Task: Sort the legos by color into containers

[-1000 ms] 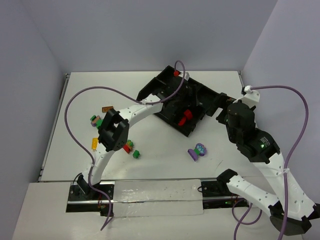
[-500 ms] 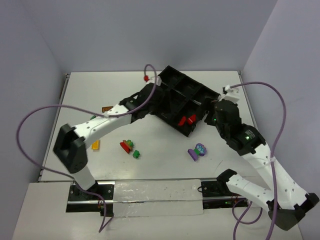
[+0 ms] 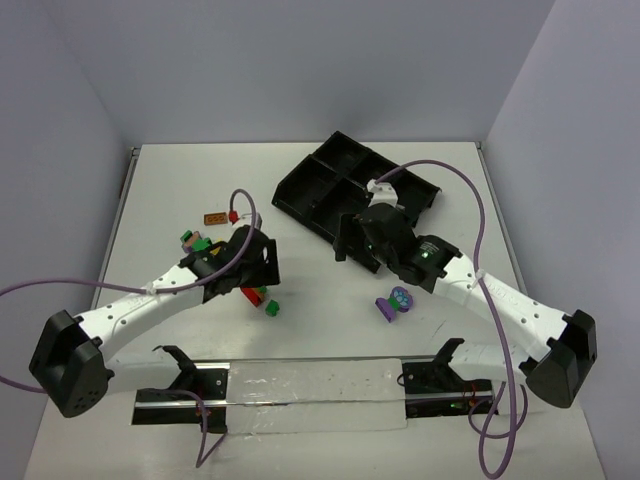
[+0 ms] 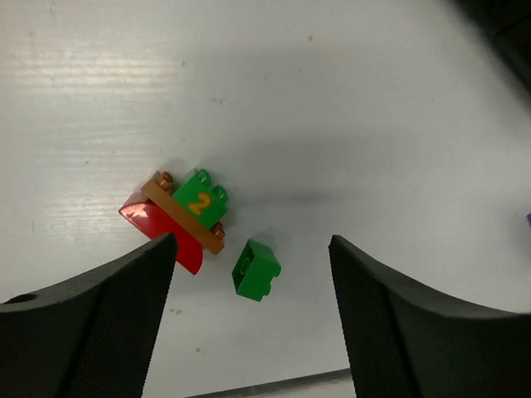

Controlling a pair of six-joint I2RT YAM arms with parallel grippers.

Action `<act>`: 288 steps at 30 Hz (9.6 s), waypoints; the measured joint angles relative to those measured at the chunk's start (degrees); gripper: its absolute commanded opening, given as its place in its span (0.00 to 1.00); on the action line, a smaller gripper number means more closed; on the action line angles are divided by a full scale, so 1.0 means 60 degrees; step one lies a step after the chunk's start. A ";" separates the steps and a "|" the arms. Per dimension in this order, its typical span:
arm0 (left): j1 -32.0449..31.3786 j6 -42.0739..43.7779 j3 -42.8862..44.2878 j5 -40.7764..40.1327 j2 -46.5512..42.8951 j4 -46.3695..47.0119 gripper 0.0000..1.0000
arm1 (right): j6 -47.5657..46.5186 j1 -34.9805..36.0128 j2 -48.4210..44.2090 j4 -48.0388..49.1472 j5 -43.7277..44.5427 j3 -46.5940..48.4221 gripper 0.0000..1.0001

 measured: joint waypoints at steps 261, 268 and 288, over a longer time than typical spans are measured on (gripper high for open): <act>0.1391 -0.3260 0.0337 0.2475 -0.0206 0.3005 0.99 | 0.2211 -0.0250 0.2580 0.8702 -0.5358 -0.2167 0.09; 0.1441 -0.2800 0.0379 0.2506 -0.0217 0.2929 0.99 | 0.2395 -0.0250 0.2580 0.8945 -0.5257 -0.2189 0.09; 0.5114 -0.0794 -0.1868 0.8306 -0.1423 0.6235 0.99 | 0.0898 -0.2001 0.2395 0.7623 -0.8563 -0.2375 0.07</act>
